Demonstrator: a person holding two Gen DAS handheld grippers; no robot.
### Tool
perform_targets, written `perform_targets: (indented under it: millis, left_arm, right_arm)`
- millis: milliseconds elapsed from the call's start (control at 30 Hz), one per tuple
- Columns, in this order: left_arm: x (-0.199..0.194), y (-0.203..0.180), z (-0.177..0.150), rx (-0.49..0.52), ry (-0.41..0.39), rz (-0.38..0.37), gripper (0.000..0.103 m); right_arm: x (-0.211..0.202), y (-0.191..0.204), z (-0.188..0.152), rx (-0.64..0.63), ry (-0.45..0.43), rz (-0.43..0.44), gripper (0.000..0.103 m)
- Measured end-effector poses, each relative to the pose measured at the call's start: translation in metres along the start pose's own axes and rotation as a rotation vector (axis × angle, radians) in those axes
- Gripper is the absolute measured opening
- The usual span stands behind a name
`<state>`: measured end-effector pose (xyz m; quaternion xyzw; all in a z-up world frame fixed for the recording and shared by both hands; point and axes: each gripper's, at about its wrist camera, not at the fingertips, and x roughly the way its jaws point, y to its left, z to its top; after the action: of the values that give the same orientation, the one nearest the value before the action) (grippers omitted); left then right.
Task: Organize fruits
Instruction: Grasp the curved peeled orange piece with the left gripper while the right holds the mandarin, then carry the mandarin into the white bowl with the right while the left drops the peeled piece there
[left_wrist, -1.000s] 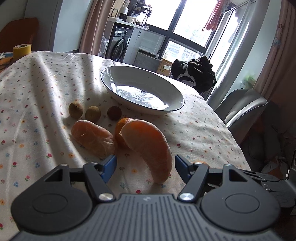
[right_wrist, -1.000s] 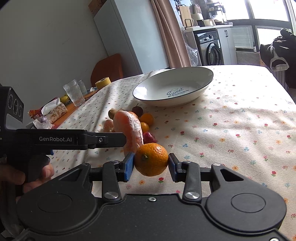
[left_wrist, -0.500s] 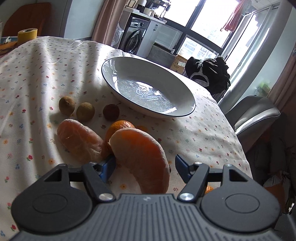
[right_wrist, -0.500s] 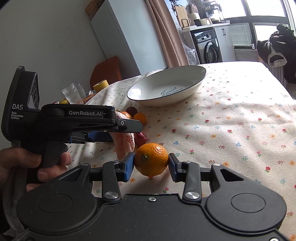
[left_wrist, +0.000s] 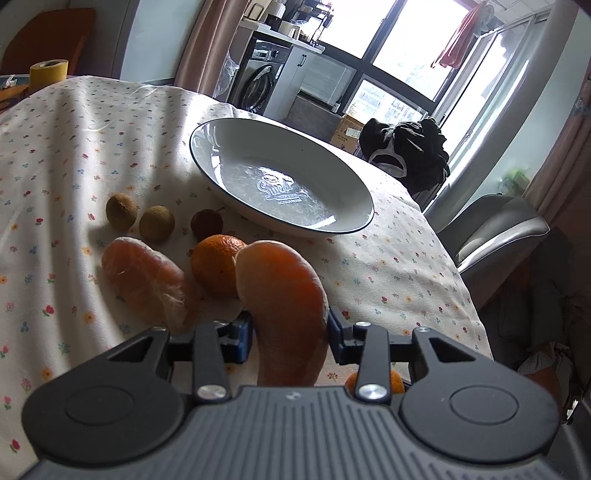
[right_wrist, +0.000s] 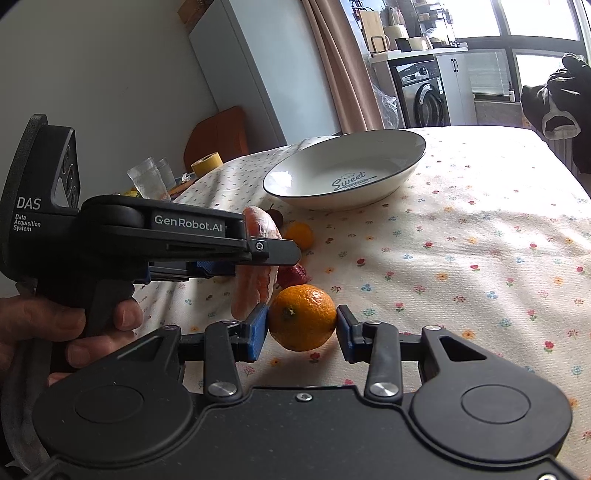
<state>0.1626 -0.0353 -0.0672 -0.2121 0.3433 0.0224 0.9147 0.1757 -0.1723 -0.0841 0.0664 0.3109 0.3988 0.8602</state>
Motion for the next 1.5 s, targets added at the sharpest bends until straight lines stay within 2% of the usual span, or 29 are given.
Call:
perform_targets:
  millis: [400,967,1233,1500]
  left_arm:
    - [-0.028,0.007,0.010,0.006,-0.081,-0.014,0.039]
    - [-0.062,0.025,0.021,0.018,-0.183,0.021,0.039]
    - [-0.066,0.031,0.036,0.023,-0.220,0.033,0.039]
    - [-0.056,0.038,0.056,0.021,-0.224,0.046,0.039]
  right_arm:
    - [-0.003,0.012,0.017,-0.037,-0.028,-0.004,0.038]
    - [0.005,0.023,0.046,-0.048,-0.079,-0.015,0.038]
    - [0.009,0.024,0.061,-0.056,-0.101,-0.016,0.038]
    - [0.022,0.018,0.083,-0.061,-0.130,-0.012,0.038]
